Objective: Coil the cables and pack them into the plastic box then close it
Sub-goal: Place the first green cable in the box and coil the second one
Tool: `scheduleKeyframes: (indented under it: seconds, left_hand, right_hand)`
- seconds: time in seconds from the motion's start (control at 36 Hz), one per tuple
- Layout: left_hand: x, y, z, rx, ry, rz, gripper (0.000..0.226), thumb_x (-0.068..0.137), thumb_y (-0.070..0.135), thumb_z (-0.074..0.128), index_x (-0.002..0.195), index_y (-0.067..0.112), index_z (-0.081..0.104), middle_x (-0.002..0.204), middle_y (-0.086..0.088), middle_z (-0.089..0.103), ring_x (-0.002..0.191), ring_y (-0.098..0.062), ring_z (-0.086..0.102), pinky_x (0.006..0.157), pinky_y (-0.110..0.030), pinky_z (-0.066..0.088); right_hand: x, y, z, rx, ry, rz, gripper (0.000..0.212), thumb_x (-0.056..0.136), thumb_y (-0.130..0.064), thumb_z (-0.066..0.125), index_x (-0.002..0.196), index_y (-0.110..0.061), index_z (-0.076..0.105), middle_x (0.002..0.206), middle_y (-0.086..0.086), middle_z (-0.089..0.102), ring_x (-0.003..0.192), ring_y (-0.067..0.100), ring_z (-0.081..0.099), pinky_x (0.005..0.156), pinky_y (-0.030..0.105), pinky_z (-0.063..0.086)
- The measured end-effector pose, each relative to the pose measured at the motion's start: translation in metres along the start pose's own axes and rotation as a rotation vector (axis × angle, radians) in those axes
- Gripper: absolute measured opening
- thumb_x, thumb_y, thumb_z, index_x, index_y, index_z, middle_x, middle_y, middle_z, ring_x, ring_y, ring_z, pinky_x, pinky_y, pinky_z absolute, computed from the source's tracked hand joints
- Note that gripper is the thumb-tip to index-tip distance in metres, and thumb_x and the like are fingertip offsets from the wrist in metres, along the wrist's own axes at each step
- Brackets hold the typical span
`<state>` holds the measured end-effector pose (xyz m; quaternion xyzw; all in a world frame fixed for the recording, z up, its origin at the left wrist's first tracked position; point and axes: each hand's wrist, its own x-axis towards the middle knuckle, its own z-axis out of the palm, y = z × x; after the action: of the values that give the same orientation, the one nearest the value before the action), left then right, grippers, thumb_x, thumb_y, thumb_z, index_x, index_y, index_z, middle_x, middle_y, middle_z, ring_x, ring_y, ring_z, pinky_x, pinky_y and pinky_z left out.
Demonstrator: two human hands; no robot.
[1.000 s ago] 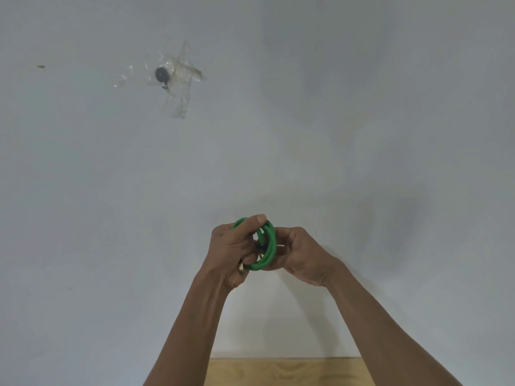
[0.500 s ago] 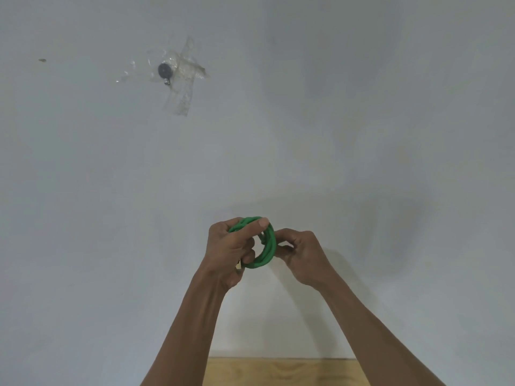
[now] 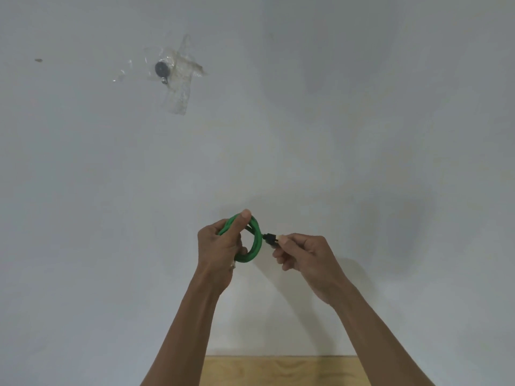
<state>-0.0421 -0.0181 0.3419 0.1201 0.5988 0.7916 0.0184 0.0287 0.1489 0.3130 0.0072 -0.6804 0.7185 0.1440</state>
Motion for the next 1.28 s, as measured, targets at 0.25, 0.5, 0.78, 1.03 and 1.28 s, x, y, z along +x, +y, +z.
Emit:
scheduleKeyframes:
  seconds: [0.25,0.5,0.78,1.03,1.28]
  left_hand:
    - [-0.007,-0.018,0.012,-0.065,0.209,-0.106,0.042,0.076,0.045,0.08,0.055,0.014,0.062,0.05,0.001,0.035,0.043,-0.013,0.035,0.042,-0.023,0.041]
    - [-0.017,-0.023,-0.005,-0.054,0.381,-0.122,0.056,0.07,0.058,0.079,0.045,0.018,0.049,0.049,0.003,0.031,0.043,-0.017,0.032,0.04,-0.026,0.038]
    - [-0.038,-0.038,-0.033,-0.181,0.289,-0.315,0.046,0.096,0.051,0.053,0.07,0.014,0.065,0.053,0.0,0.052,0.044,-0.014,0.047,0.052,-0.029,0.04]
    - [-0.063,-0.07,-0.083,-0.182,0.076,-0.465,0.037,0.105,0.033,0.047,0.105,0.006,0.072,0.088,-0.01,0.077,0.081,-0.017,0.075,0.075,-0.038,0.054]
    - [-0.101,-0.102,-0.101,-0.093,0.028,-0.601,0.034,0.105,0.028,0.05,0.112,-0.001,0.067,0.101,-0.014,0.076,0.093,-0.02,0.076,0.071,-0.038,0.056]
  right_hand:
    - [-0.011,0.008,0.052,0.472,0.188,0.069,0.018,0.096,-0.009,0.065,0.114,-0.009,0.065,0.098,0.023,0.075,0.089,0.037,0.075,0.076,0.037,0.061]
    - [-0.021,0.023,0.071,0.088,0.27,-0.04,0.03,0.073,-0.035,0.089,0.1,-0.032,0.076,0.093,-0.005,0.077,0.09,0.021,0.075,0.082,0.037,0.062]
    - [-0.037,0.056,0.107,0.004,0.524,-0.097,0.029,0.087,-0.017,0.08,0.097,-0.043,0.075,0.092,-0.006,0.079,0.084,0.015,0.076,0.079,0.034,0.062]
    - [-0.059,0.09,0.118,-0.169,0.606,0.058,0.017,0.087,-0.02,0.079,0.104,-0.026,0.08,0.087,-0.02,0.077,0.086,0.008,0.074,0.086,0.042,0.061]
    - [-0.11,0.118,0.113,-0.387,0.549,0.174,0.009,0.089,-0.022,0.076,0.095,-0.026,0.081,0.08,-0.016,0.076,0.082,0.004,0.073,0.081,0.031,0.059]
